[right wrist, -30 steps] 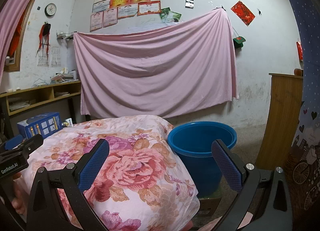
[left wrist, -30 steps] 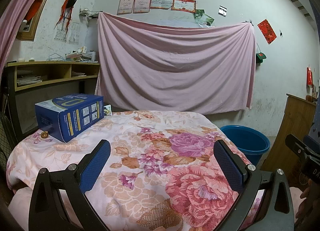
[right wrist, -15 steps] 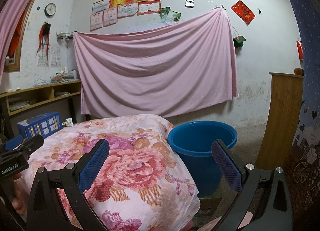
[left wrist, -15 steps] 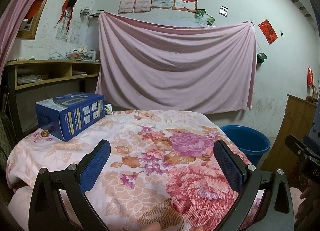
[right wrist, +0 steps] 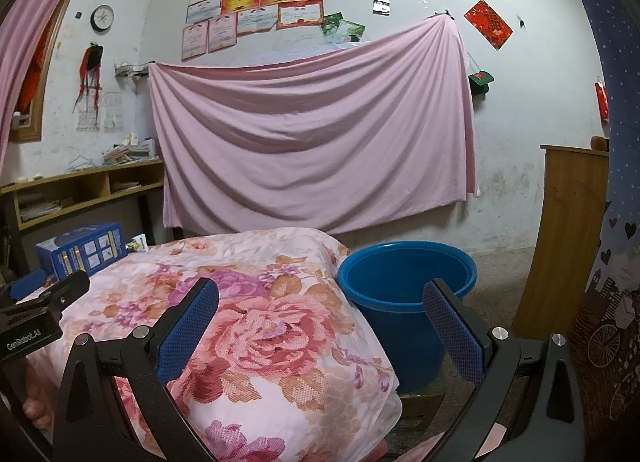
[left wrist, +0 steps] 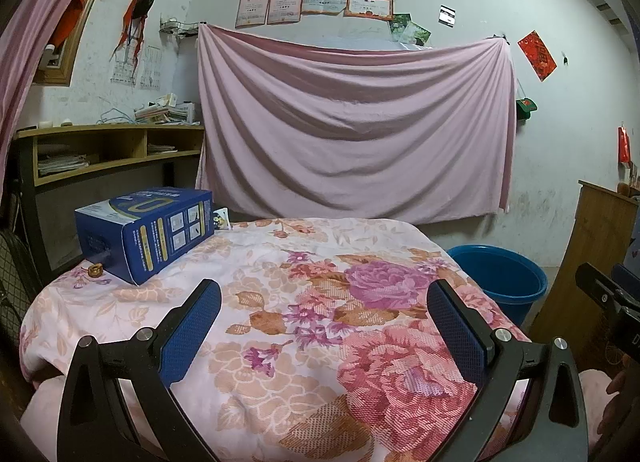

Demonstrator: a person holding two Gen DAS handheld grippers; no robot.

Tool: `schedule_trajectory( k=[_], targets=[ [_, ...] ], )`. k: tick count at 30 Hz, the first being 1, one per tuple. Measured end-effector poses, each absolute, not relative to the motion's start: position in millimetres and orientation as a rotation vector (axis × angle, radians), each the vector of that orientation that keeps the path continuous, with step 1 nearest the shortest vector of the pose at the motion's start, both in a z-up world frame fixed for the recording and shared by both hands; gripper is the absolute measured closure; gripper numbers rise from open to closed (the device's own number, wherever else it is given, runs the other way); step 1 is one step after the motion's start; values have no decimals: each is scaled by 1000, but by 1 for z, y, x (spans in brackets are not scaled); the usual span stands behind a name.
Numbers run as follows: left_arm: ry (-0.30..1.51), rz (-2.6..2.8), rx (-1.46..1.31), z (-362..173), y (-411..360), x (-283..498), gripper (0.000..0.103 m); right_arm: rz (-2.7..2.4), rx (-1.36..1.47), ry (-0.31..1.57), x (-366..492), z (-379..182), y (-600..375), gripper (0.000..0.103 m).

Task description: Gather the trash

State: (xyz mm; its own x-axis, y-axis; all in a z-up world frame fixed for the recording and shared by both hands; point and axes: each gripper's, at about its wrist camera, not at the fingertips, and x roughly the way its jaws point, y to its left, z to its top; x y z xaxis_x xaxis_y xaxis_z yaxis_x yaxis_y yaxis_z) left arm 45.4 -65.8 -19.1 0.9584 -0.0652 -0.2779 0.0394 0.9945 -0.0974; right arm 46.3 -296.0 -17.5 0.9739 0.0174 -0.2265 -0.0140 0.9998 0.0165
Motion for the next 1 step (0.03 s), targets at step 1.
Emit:
schedule_trajectory(
  k=[1],
  targets=[
    [286, -52, -91, -19, -66, 46, 2, 16, 15, 229, 46, -18, -296, 0]
  ],
)
